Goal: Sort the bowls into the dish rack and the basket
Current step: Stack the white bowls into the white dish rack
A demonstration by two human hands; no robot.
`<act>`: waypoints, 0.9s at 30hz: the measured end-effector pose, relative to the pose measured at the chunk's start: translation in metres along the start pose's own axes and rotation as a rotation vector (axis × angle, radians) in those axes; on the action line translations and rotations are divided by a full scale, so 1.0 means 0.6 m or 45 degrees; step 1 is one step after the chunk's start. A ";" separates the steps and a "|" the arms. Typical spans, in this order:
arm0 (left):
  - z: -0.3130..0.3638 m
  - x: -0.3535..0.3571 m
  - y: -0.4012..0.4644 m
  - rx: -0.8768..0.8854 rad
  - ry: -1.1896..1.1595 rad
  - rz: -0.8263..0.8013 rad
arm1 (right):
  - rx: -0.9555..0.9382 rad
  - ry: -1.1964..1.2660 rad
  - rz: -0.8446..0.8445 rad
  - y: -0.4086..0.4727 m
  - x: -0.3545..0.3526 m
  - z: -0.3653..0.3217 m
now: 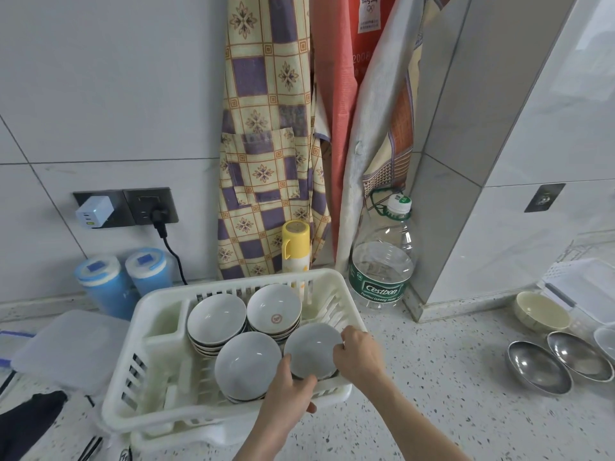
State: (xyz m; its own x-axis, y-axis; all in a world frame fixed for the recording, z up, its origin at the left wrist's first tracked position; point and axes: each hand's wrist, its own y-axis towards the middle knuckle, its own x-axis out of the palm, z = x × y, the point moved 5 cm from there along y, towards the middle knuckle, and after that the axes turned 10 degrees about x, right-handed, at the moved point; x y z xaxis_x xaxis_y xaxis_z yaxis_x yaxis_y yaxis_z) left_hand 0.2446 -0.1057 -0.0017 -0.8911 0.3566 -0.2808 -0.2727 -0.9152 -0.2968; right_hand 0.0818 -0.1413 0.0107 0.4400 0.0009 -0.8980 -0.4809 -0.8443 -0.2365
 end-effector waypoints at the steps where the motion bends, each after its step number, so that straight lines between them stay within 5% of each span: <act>1: 0.002 0.000 -0.001 0.000 -0.003 -0.009 | -0.001 -0.014 -0.001 -0.001 0.002 -0.001; 27: -0.003 0.015 -0.018 -0.026 -0.078 0.051 | -0.011 -0.352 0.082 0.003 0.024 -0.010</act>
State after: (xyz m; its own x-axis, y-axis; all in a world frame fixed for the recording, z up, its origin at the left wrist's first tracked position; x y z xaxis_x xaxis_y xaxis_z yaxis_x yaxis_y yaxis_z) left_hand 0.2399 -0.0920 -0.0025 -0.9217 0.3071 -0.2369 -0.2296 -0.9243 -0.3050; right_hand 0.0918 -0.1461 -0.0007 0.1846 0.0920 -0.9785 -0.4941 -0.8520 -0.1733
